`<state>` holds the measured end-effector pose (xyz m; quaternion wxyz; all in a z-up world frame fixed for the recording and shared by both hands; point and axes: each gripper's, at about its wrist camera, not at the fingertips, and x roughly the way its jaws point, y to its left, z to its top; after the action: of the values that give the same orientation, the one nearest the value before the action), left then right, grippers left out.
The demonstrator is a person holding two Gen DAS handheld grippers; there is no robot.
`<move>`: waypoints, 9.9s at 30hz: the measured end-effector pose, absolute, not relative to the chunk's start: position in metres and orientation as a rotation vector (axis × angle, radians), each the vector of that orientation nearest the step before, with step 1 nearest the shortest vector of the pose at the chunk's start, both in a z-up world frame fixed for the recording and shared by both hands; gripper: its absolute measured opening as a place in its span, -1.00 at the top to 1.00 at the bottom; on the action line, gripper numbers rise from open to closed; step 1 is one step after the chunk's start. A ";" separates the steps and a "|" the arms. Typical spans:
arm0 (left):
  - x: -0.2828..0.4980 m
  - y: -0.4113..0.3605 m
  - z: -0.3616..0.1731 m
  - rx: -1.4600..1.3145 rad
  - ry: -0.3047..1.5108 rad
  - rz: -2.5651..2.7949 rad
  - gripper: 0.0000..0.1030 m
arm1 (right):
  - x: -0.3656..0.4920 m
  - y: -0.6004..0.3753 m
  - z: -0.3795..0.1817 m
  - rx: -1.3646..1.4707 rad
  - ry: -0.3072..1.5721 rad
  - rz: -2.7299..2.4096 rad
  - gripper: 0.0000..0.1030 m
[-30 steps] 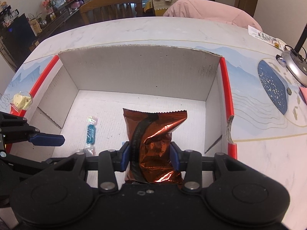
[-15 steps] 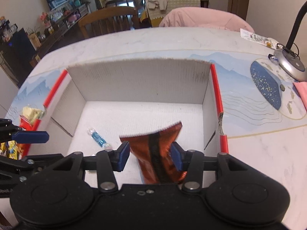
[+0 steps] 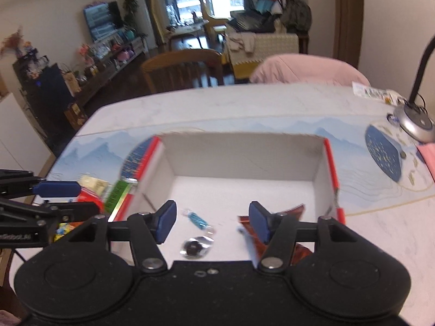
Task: Organize snacks
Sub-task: 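Move both tools back toward the remaining snacks, then grasp the red crispy snack bag with the right gripper while the left grasps the brown chocolate, then carry both snacks into the red box and open both grippers, then move both tools back over the remaining snacks, then grasp the green snack bar with the right gripper while the left grasps the black packet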
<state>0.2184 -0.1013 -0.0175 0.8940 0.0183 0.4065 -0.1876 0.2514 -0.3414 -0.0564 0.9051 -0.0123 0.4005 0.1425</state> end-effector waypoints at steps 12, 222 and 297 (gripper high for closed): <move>0.176 -0.018 -0.003 0.025 0.747 -0.278 -0.26 | 0.227 -0.267 -0.045 -0.059 0.769 0.404 -0.70; 0.279 -0.164 -0.051 -0.010 1.106 -0.390 0.50 | 0.287 -0.361 -0.071 -0.114 0.972 0.211 -0.69; 0.241 0.219 -0.155 -0.272 1.176 -0.041 -0.46 | 0.350 -0.092 -0.218 -0.232 1.094 0.124 -0.67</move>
<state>0.2411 0.2191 -0.1546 0.8231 -0.1278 0.5529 -0.0194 0.3501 -0.0922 -0.2176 0.8460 -0.1098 0.5184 0.0585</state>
